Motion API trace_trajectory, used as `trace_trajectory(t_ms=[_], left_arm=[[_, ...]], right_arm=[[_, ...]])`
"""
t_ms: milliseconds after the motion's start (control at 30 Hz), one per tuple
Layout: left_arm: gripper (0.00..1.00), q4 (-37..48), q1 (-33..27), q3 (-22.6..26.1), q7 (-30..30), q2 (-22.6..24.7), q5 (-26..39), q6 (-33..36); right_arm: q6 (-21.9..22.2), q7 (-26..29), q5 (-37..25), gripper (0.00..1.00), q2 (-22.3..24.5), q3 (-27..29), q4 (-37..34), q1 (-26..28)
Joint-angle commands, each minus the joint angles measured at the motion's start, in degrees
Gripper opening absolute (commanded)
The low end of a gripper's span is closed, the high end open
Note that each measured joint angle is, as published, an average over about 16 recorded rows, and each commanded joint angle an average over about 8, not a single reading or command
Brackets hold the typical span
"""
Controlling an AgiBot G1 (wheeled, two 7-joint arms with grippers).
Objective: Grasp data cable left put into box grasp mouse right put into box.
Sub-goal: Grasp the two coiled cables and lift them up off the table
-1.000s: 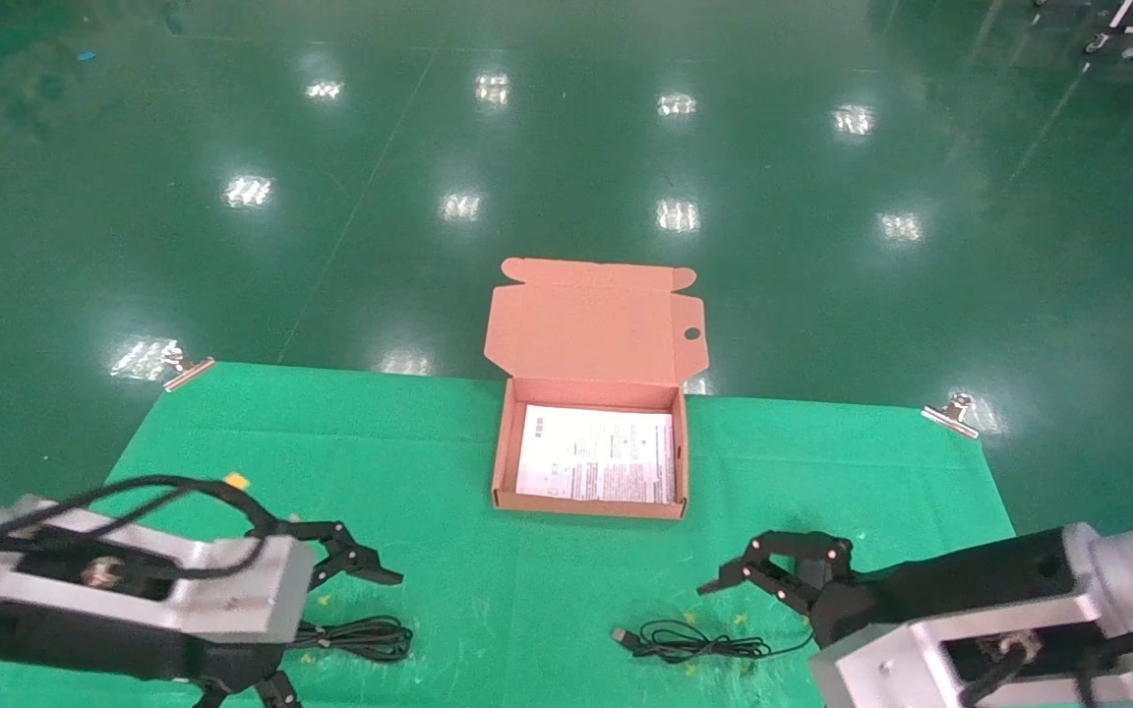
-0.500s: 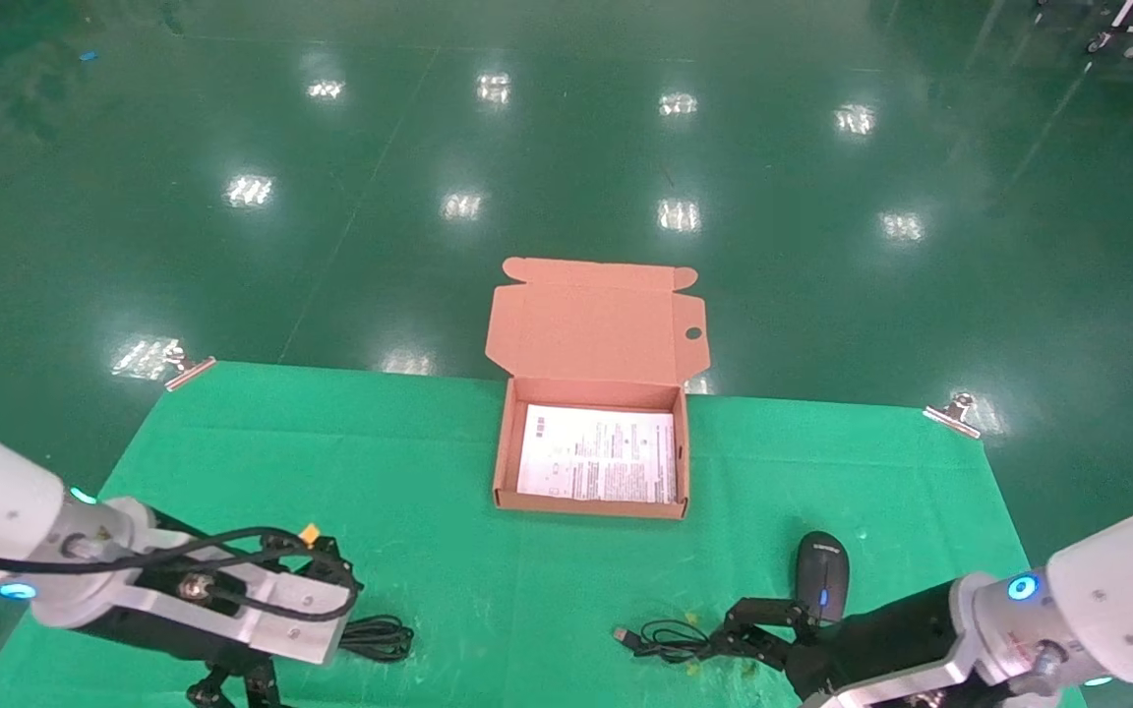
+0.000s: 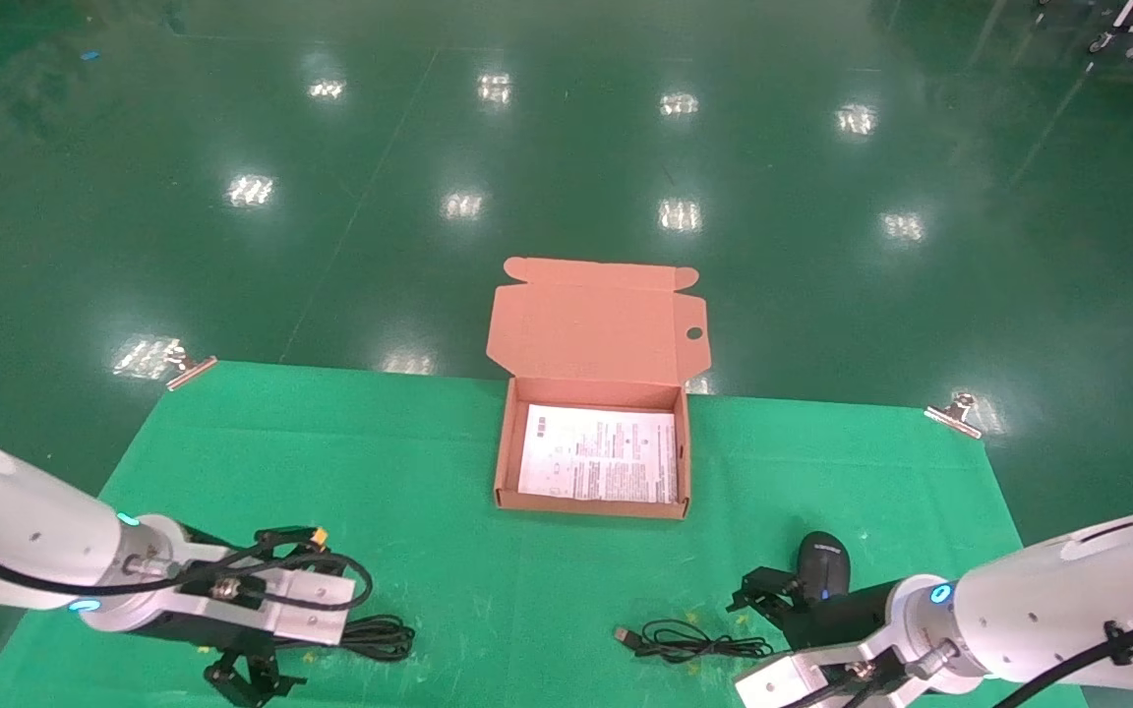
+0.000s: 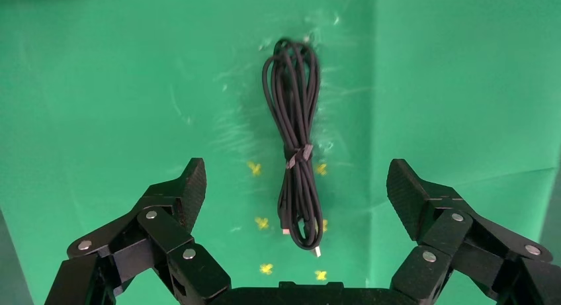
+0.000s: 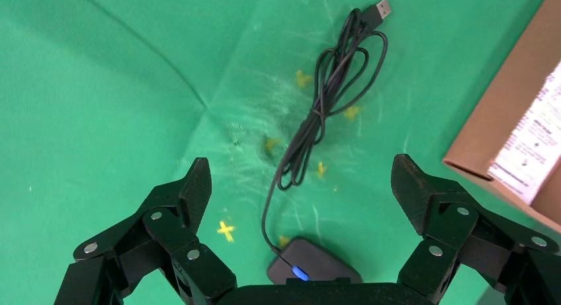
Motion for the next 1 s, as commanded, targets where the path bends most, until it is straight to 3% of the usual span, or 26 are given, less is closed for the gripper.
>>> trace_trajectory(t_ms=[33,567,1000], left_arm=[[1.00,0.33,0.46,0.36,-0.44,0.37,1.59,-1.08],[1.00,17.26,2.79,-0.86,0.97,5.00,-0.01,-8.15],[1.00,35.19,1.51,-2.93,7.72,9.79,-4.77,-10.95]], right_arm=[[0.52,1.62,-1.31,1.00,-0.71,-0.28,-0.14,-0.37],[4.46,6.69,-2.02,1.00,-4.41,0.42,-7.73,-2.16],[7.48,4.69,0.04,1.00,-6.93,1.27,-17.59,-2.37]])
